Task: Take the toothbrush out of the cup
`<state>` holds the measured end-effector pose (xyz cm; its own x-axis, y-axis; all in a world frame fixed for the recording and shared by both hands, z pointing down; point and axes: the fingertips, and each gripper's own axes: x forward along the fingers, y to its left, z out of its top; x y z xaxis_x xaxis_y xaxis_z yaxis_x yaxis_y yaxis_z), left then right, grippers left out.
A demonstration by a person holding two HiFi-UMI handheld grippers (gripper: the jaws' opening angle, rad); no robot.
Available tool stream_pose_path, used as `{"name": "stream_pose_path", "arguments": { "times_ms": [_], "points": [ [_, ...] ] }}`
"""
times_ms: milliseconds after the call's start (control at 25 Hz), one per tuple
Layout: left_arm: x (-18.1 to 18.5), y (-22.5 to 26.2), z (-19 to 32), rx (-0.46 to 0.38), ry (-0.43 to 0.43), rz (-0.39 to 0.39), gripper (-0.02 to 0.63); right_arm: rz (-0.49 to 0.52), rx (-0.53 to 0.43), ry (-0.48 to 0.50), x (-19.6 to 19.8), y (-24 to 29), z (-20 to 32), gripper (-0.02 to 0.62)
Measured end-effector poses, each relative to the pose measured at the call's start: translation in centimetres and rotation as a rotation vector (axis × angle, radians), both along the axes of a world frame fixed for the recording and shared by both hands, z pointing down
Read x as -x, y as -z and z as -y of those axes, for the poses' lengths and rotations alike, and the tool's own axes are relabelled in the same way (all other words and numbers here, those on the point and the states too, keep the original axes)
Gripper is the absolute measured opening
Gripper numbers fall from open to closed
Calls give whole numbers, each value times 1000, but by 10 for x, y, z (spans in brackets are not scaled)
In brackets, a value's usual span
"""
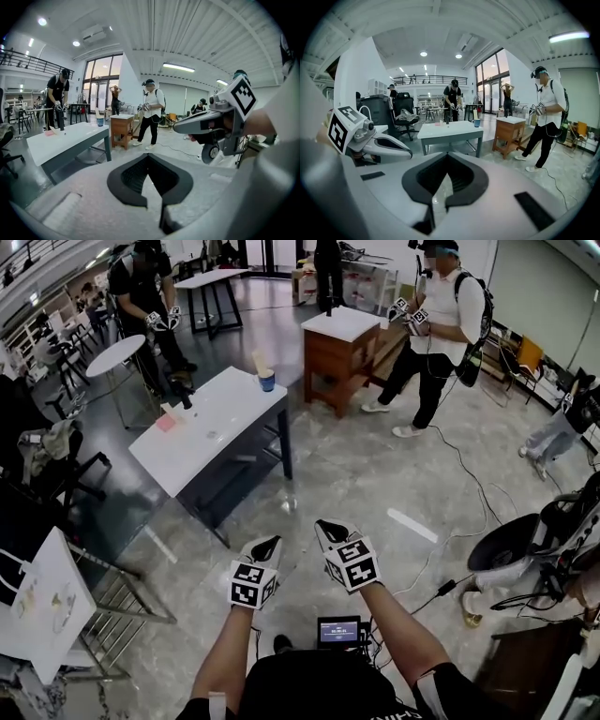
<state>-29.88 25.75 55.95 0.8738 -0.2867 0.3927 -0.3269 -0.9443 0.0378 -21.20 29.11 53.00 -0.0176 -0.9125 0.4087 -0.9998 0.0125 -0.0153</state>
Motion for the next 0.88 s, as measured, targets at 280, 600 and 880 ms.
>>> {"name": "stream_pose_path", "arguments": {
  "times_ms": [280, 600, 880],
  "points": [
    [-13, -8, -11, 7, -5, 20, 9, 0, 12, -14, -16, -5, -13, 9],
    [-33, -14, -23, 0, 25, 38, 9, 17, 22, 7, -39, -13, -26, 9],
    [-41, -25, -25, 23, 62, 37, 9, 33, 39, 33, -54, -26, -26, 9]
  ]
}}
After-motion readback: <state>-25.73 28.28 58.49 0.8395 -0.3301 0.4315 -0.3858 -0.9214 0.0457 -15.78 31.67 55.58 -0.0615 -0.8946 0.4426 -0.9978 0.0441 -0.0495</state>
